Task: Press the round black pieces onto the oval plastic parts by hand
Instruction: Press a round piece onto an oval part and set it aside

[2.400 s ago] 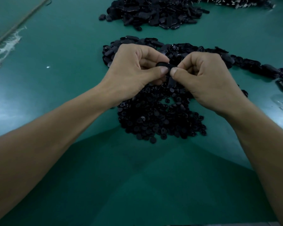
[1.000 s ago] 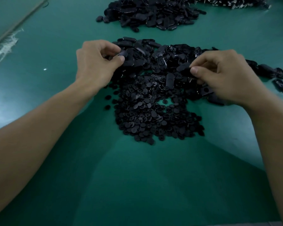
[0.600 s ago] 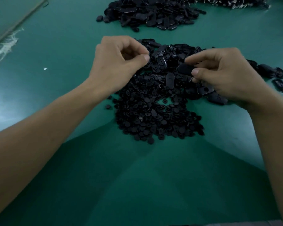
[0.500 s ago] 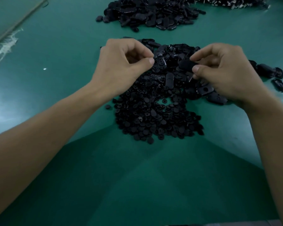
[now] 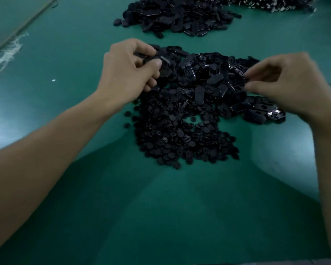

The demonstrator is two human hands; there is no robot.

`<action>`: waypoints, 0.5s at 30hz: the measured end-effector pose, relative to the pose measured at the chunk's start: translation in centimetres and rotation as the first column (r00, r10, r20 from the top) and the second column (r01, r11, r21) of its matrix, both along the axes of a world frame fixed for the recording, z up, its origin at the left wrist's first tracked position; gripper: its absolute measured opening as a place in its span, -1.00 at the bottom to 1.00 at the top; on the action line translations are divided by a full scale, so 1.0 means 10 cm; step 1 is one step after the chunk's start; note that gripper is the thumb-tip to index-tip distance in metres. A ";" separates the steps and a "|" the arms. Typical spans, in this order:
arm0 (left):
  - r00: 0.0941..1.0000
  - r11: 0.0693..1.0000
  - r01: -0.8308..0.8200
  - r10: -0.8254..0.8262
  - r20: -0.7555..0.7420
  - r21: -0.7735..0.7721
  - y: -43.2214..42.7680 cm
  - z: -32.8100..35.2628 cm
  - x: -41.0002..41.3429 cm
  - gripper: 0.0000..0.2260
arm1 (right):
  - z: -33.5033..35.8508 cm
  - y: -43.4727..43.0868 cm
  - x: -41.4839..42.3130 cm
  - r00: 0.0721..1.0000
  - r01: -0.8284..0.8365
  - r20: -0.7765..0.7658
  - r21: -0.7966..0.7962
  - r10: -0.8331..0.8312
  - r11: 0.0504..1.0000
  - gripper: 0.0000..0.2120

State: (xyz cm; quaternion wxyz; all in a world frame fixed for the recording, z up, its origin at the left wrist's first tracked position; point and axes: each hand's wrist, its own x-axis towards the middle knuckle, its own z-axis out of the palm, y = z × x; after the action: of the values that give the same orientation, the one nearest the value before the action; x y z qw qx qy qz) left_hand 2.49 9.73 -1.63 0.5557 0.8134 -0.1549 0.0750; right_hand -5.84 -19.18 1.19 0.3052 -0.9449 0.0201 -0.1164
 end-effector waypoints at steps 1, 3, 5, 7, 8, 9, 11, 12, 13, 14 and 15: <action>1.000 0.999 -0.022 0.022 0.013 0.028 0.02 -0.01 0.03 -0.89 | 0.02 -0.05 -0.01 0.997 -0.011 -0.073 0.002 0.011 1.000 -0.84; 0.999 0.996 -0.044 0.042 0.031 0.079 0.04 -0.03 0.05 -0.90 | 0.06 -0.08 -0.03 0.970 -0.063 -0.235 0.004 0.062 0.998 -0.79; 0.998 0.988 -0.036 0.026 0.063 0.150 0.02 -0.07 0.04 -0.90 | 0.07 -0.05 -0.04 0.936 -0.098 -0.343 -0.021 0.085 0.995 -0.68; 0.993 0.974 -0.008 -0.019 0.116 0.226 -0.01 -0.08 0.01 -0.89 | 0.05 -0.02 -0.02 0.935 -0.105 -0.345 -0.057 0.079 0.993 -0.72; 0.989 0.966 0.011 -0.047 0.137 0.257 -0.03 -0.09 0.00 -0.88 | 0.04 -0.01 -0.01 0.942 -0.101 -0.329 -0.075 0.071 0.992 -0.75; 0.986 0.959 0.034 -0.078 0.147 0.283 -0.05 -0.09 -0.02 -0.86 | 0.04 -0.01 0.00 0.946 -0.097 -0.319 -0.090 0.064 0.991 -0.78; 0.979 0.944 0.086 -0.139 0.148 0.318 -0.07 -0.09 -0.06 -0.80 | 0.02 -0.01 0.01 0.947 -0.095 -0.315 -0.098 0.060 0.991 -0.80; 0.975 0.939 0.111 -0.166 0.146 0.324 -0.08 -0.09 -0.07 -0.77 | 0.01 -0.01 0.02 0.948 -0.093 -0.314 -0.090 0.060 0.992 -0.81; 0.972 0.936 0.128 -0.185 0.148 0.327 -0.08 -0.10 -0.08 -0.75 | 0.00 -0.03 0.02 0.950 -0.087 -0.308 -0.078 0.059 0.993 -0.82; 0.969 0.934 0.132 -0.192 0.155 0.331 -0.09 -0.11 -0.09 -0.74 | -0.01 -0.05 0.03 0.953 -0.077 -0.297 -0.062 0.056 0.995 -0.83; 0.968 0.933 0.122 -0.187 0.166 0.339 -0.08 -0.12 -0.09 -0.74 | -0.01 -0.07 0.03 0.959 -0.066 -0.280 -0.046 0.051 0.997 -0.83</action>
State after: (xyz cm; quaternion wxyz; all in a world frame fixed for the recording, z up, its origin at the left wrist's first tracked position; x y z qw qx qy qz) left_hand 1.63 8.88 -2.79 0.3998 0.8678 -0.2828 0.0838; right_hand -5.55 -19.91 1.07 0.2766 -0.9601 0.0317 0.0264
